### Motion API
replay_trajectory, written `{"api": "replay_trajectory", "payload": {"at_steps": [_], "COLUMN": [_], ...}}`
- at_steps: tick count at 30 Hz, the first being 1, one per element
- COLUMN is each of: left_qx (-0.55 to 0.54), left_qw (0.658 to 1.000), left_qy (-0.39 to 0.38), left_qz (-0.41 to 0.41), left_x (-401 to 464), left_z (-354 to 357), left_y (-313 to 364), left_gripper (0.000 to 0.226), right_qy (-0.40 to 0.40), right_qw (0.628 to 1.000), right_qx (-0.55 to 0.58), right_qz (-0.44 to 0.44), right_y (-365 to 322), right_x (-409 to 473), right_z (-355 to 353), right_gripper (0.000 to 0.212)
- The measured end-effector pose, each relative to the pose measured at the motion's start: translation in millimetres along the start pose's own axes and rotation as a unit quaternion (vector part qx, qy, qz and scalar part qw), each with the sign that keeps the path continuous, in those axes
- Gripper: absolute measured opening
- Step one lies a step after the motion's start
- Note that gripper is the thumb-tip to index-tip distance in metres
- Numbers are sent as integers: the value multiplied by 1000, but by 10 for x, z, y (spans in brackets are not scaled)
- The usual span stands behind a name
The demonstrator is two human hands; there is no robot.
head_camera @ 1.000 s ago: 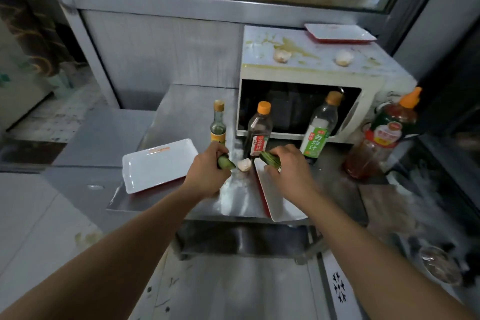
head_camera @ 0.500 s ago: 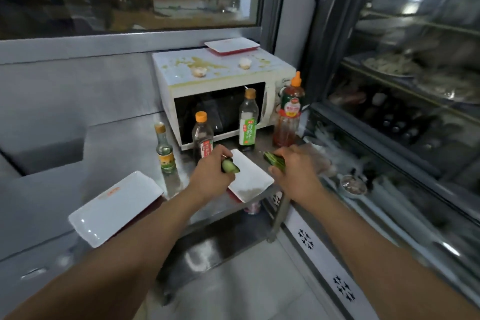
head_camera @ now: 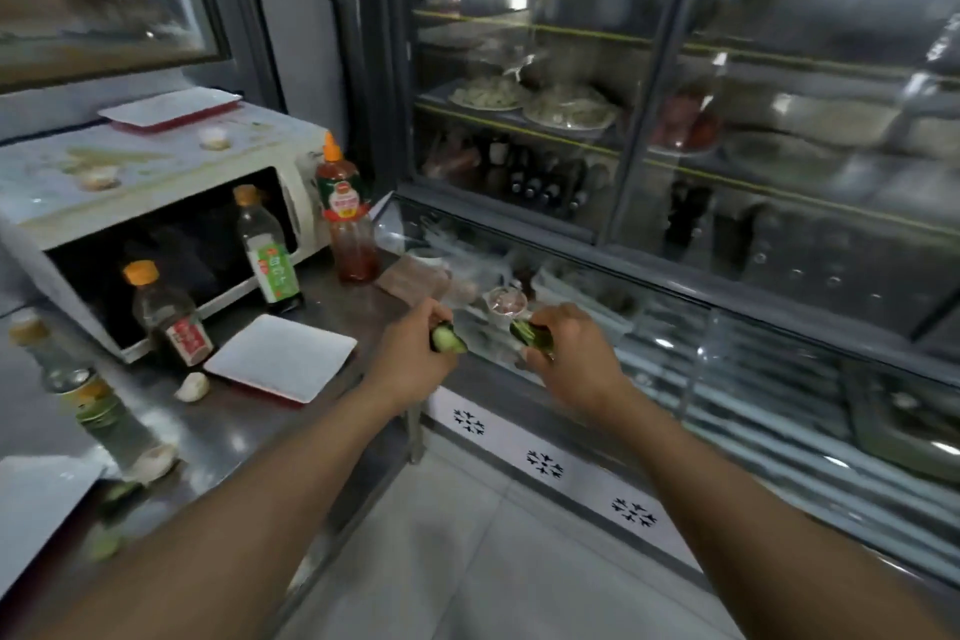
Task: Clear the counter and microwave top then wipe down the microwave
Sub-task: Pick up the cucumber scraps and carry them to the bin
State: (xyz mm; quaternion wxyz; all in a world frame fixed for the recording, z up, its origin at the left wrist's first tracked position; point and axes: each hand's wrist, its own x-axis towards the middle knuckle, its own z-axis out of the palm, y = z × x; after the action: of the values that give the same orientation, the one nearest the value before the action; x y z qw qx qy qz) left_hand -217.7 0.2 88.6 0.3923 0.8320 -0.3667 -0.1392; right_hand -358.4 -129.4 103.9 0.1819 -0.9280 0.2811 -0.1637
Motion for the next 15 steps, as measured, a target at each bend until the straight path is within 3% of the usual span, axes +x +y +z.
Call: {"api": "replay_trajectory", "payload": {"at_steps": [15], "left_qx": [-25], "left_qw": [976], "left_qy": [-180], "left_qz": [121], "left_x": [-924], "left_z": [2274], "left_y": [1984], "left_gripper": [29], "right_qy": [81], "right_qw": [978], "right_qx": [-36], "right_qz": [188], "right_y": [2139], "right_x": [-2102], "right_z": [-1320], "right_gripper": [32]}}
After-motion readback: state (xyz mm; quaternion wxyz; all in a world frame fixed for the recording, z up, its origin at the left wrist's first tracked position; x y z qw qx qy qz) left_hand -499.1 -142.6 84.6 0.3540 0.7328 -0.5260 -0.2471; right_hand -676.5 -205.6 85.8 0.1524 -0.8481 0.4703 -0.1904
